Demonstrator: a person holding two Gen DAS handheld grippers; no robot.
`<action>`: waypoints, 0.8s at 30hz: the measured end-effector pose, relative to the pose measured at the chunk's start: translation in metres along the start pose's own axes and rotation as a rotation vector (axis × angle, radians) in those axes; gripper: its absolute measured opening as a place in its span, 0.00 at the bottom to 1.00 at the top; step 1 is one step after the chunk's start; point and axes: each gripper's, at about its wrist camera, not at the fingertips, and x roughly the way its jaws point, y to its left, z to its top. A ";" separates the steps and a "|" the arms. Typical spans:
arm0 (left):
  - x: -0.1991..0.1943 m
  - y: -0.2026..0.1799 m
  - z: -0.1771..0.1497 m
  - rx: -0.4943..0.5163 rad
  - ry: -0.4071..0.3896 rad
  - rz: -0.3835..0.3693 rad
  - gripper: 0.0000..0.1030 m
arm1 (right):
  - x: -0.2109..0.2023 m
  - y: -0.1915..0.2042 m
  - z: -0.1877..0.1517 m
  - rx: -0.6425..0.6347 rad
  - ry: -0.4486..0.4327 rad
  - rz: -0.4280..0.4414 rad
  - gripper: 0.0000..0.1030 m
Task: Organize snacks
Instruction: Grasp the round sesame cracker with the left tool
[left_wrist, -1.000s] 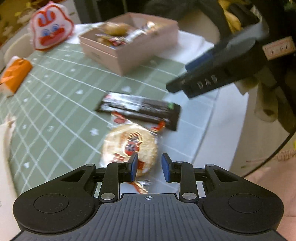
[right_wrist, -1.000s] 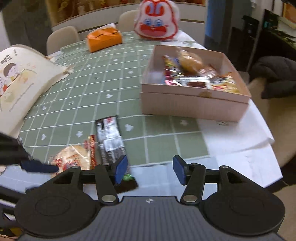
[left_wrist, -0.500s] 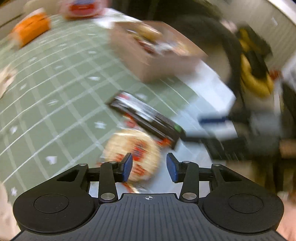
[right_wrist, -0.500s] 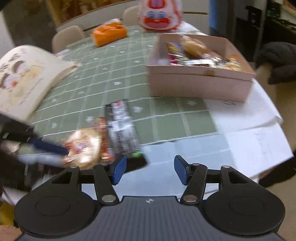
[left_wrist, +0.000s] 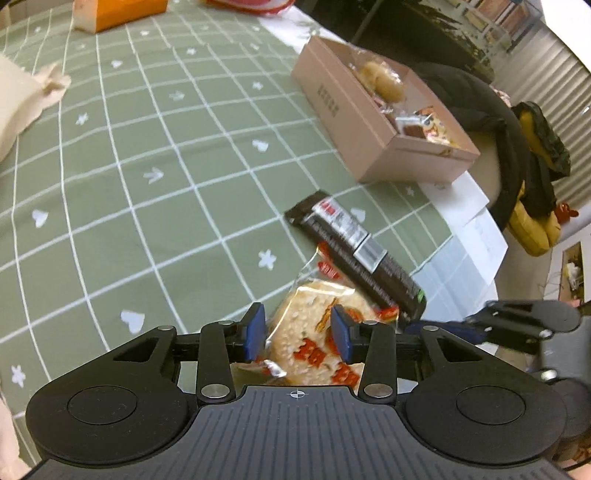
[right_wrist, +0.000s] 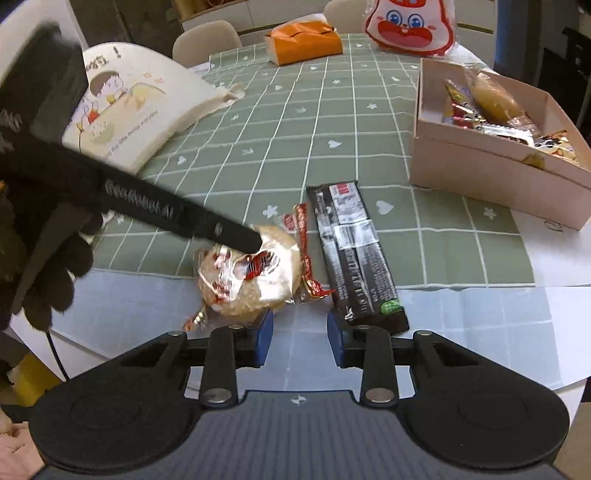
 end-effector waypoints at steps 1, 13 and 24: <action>0.000 0.002 -0.001 -0.010 0.000 -0.004 0.43 | -0.003 -0.001 0.000 0.006 -0.008 0.026 0.31; 0.001 0.009 -0.006 -0.098 0.006 -0.067 0.43 | 0.007 -0.001 0.002 0.014 0.006 0.012 0.33; -0.016 -0.001 -0.016 -0.066 0.010 -0.168 0.44 | 0.000 -0.012 -0.011 0.027 -0.011 0.013 0.33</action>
